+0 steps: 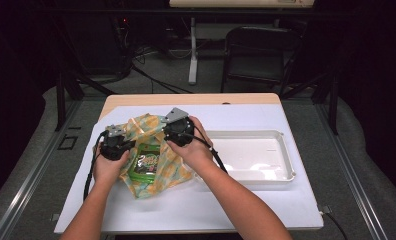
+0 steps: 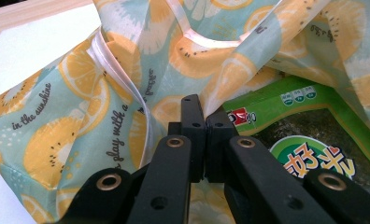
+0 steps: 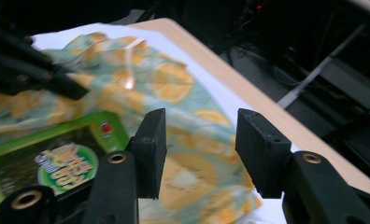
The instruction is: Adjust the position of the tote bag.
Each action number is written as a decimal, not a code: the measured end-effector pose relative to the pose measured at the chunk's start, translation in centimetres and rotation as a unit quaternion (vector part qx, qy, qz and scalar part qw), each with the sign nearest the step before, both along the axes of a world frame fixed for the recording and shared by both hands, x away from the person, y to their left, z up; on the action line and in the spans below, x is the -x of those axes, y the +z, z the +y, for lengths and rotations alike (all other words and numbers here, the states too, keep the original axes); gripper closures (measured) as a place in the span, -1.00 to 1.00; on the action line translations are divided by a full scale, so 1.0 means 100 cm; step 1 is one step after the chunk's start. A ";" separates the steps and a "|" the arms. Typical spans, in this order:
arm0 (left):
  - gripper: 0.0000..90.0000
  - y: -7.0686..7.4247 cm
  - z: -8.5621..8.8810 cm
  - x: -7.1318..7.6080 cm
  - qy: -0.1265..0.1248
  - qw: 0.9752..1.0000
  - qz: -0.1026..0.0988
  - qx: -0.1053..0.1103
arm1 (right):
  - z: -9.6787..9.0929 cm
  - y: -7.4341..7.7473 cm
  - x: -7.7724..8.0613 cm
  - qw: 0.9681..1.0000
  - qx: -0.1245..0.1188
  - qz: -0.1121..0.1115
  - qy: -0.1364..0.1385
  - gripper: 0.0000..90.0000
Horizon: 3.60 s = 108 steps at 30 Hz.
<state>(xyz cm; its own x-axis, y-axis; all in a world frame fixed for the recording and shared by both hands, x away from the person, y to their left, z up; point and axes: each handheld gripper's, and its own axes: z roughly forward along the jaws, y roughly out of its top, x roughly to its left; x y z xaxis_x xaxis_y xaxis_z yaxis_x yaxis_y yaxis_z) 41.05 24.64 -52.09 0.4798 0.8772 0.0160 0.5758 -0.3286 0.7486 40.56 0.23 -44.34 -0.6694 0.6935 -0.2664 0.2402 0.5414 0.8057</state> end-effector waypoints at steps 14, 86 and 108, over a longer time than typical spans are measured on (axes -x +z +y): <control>0.99 -0.001 0.000 0.000 0.000 1.000 -0.002 0.003 | 0.049 -0.047 0.005 0.994 0.077 0.053 0.057 0.66; 0.98 -0.023 0.005 -0.014 0.006 0.999 0.041 -0.031 | 0.005 -0.028 -0.006 0.996 0.053 0.067 0.020 0.74; 0.98 -0.022 0.007 -0.013 0.011 0.999 0.029 -0.022 | 0.028 -0.058 -0.035 0.990 0.086 0.109 0.037 0.13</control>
